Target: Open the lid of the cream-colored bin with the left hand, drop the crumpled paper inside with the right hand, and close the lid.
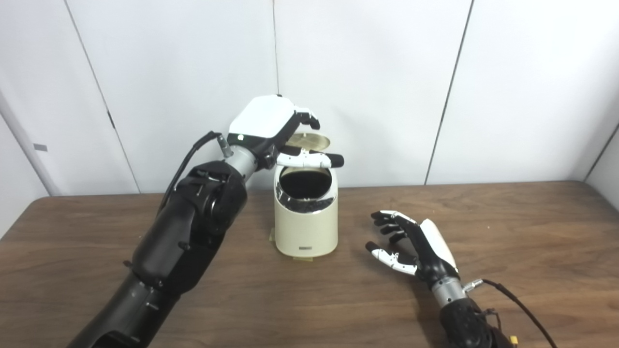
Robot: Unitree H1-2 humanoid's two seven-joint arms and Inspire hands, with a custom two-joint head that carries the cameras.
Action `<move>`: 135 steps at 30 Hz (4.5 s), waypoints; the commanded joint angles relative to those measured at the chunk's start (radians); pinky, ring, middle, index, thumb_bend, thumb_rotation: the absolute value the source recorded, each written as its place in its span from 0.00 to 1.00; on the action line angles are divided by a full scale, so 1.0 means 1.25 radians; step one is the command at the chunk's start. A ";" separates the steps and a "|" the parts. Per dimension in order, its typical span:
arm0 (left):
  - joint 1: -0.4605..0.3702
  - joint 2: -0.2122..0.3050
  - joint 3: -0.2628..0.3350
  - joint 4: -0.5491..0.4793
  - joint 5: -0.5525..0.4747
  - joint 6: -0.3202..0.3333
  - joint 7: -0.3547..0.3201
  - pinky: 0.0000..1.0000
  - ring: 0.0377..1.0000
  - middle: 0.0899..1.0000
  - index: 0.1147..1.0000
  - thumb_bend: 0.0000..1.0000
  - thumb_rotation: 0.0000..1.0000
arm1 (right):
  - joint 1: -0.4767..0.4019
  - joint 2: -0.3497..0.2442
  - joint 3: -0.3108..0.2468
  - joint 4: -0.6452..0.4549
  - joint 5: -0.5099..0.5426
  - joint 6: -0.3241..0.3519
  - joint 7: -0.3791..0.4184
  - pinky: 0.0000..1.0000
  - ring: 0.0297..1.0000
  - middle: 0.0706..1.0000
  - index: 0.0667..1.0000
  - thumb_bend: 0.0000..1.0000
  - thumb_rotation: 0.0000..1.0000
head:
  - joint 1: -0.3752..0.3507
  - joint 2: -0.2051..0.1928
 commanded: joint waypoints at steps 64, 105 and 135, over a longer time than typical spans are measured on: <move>0.158 0.005 -0.037 -0.053 0.033 -0.090 0.024 1.00 0.81 0.71 0.68 0.93 1.00 | -0.017 0.005 -0.008 -0.080 0.012 0.022 0.004 0.55 0.65 0.68 0.71 0.28 0.39 | -0.004 0.054; 0.165 0.001 -0.018 -0.051 0.041 -0.074 0.058 1.00 0.78 0.69 0.65 0.86 1.00 | -0.020 0.009 -0.010 -0.078 0.022 0.026 0.009 0.53 0.63 0.67 0.71 0.28 0.41 | -0.003 0.057; 0.065 -0.016 0.090 -0.075 0.013 -0.007 0.075 1.00 0.81 0.71 0.71 0.79 1.00 | -0.021 0.015 -0.005 -0.071 0.004 0.018 -0.008 0.52 0.62 0.66 0.70 0.29 0.36 | -0.004 0.049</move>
